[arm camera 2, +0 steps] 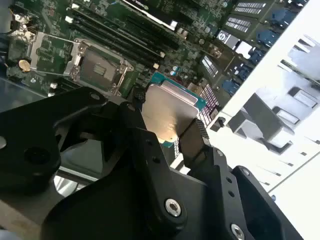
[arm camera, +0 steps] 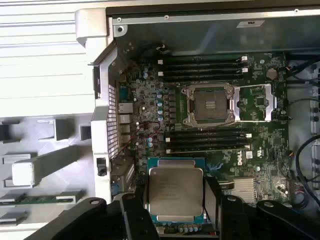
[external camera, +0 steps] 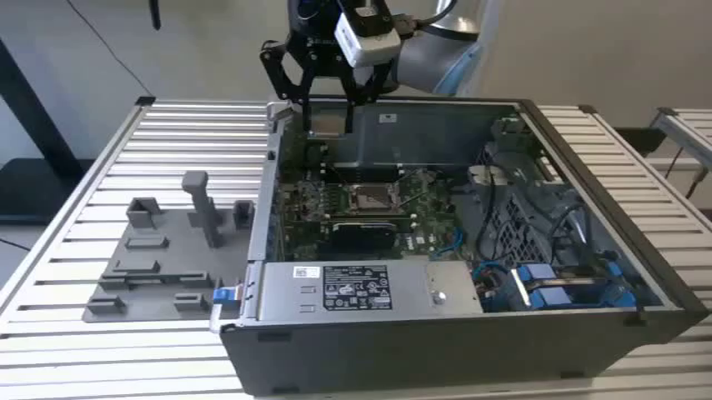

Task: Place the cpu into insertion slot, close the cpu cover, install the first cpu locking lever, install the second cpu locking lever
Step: 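Place the cpu into insertion slot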

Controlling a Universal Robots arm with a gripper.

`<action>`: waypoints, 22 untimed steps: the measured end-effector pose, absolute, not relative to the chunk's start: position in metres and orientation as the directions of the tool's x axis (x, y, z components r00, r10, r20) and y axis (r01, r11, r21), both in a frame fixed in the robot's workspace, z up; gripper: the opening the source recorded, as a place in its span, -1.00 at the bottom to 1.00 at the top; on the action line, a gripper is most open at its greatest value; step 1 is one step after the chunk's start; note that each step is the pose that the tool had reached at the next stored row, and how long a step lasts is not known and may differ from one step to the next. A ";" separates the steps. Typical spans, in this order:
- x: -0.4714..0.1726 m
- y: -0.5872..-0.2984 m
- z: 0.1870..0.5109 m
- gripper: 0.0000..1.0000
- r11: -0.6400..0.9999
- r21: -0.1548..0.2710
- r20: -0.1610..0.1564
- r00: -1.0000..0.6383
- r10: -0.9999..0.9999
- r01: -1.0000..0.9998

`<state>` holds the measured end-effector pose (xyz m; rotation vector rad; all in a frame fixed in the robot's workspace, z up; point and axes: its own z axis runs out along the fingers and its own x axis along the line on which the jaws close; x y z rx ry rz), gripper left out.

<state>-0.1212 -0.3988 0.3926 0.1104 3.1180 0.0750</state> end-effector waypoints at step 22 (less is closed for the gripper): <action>-0.103 -0.396 0.393 0.08 0.996 0.048 -0.018 -0.997 0.071 0.070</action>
